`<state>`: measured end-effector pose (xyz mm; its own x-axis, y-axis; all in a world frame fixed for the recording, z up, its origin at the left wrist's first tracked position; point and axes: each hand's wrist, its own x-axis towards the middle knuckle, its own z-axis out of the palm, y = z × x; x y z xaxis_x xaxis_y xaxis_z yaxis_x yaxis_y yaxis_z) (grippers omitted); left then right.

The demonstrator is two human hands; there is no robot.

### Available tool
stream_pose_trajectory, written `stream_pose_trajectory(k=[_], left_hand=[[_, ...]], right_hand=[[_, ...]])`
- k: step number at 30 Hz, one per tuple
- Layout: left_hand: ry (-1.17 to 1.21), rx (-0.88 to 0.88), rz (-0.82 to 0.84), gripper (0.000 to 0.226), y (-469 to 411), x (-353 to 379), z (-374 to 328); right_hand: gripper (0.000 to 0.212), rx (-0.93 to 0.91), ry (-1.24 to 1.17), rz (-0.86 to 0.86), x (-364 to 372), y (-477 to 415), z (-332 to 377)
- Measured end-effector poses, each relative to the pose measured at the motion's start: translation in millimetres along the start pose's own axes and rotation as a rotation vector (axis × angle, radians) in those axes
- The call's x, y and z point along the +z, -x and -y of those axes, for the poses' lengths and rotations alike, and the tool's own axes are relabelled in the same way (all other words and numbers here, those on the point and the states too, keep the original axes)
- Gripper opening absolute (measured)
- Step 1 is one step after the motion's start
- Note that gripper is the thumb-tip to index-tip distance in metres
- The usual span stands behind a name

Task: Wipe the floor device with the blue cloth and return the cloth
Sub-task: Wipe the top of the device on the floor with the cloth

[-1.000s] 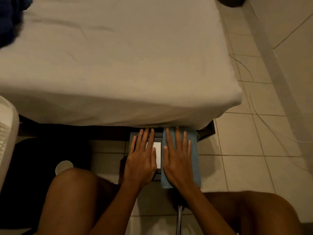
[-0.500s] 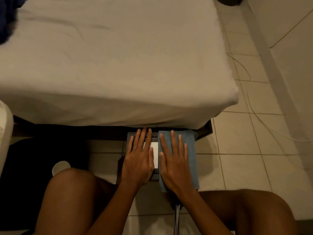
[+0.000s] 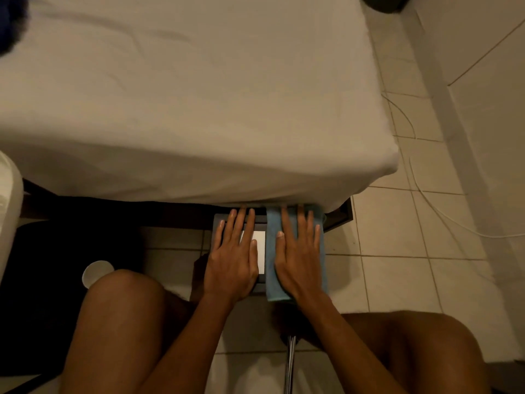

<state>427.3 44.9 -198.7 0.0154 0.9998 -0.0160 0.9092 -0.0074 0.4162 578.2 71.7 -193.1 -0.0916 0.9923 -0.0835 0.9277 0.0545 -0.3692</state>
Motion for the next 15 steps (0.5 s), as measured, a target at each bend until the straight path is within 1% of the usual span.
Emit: stream_pose_trajectory(k=[4, 6, 11, 15], left_hand=[[0.005, -0.005, 0.008, 0.059, 0.9, 1.8, 1.0], [0.002, -0.006, 0.006, 0.059, 1.0, 1.3, 0.0], [-0.014, 0.002, 0.004, 0.059, 0.4, 0.0, -1.5], [0.000, -0.002, 0.017, 0.060, 2.4, -0.4, -0.1]], right_hand=[[0.060, -0.048, -0.030, 0.050, 1.8, 33.3, -1.7], [0.061, -0.046, -0.024, 0.069, 0.9, 28.9, -6.2], [0.059, 0.048, -0.016, 0.011, -2.8, -4.3, 4.4], [0.058, -0.004, -0.043, 0.021, 0.3, 26.9, 2.4]])
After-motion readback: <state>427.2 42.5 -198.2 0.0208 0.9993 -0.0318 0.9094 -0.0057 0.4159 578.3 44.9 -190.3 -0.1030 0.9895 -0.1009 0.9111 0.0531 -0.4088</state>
